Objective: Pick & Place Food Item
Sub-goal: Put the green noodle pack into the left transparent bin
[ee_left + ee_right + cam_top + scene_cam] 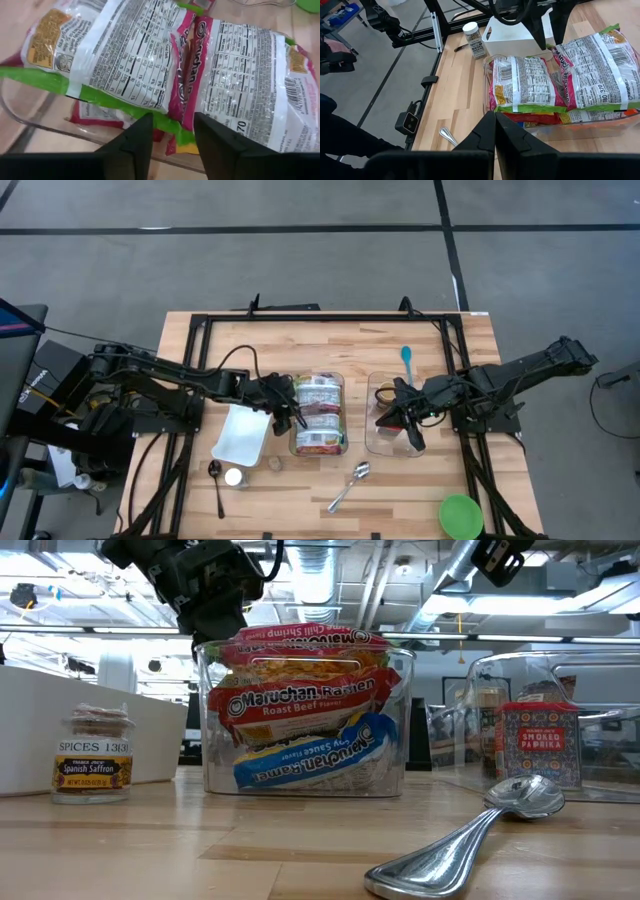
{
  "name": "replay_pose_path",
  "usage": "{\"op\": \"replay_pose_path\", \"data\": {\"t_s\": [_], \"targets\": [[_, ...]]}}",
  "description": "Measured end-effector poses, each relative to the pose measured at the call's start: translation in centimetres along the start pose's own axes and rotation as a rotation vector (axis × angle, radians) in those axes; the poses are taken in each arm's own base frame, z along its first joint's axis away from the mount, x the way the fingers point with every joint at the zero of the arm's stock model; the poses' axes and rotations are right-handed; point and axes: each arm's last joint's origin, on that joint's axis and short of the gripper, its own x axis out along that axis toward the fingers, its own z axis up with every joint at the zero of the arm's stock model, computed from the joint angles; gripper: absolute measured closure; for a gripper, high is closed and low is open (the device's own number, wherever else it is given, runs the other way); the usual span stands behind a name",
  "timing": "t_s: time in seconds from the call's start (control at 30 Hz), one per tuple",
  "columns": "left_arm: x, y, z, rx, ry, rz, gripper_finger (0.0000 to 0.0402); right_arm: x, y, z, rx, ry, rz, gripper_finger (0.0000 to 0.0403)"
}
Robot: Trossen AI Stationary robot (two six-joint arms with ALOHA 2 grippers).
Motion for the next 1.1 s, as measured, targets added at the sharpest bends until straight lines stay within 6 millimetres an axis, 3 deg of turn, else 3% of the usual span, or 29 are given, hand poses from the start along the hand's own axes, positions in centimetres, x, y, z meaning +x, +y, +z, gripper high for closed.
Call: {"op": "replay_pose_path", "data": {"t_s": [0.37,0.63,0.77,1.1], "targets": [[-3.1,-0.2,0.9,-0.061,-0.079,-0.105,0.0253,0.0,0.0,0.0,0.000,0.000,0.000,0.0403],[-5.3,-0.2,3.1,-0.159,-0.389,-0.001,0.0281,0.0,0.0,0.0,0.000,0.000,0.000,0.0403],[-4.6,-0.4,3.8,-0.135,-0.453,0.007,0.0309,0.0,0.0,0.0,0.000,-0.002,0.001,0.0403],[-0.2,-0.3,2.3,-0.080,-0.292,0.084,0.0393,0.0,0.0,0.1,0.001,-0.014,0.005,0.0403]]}}
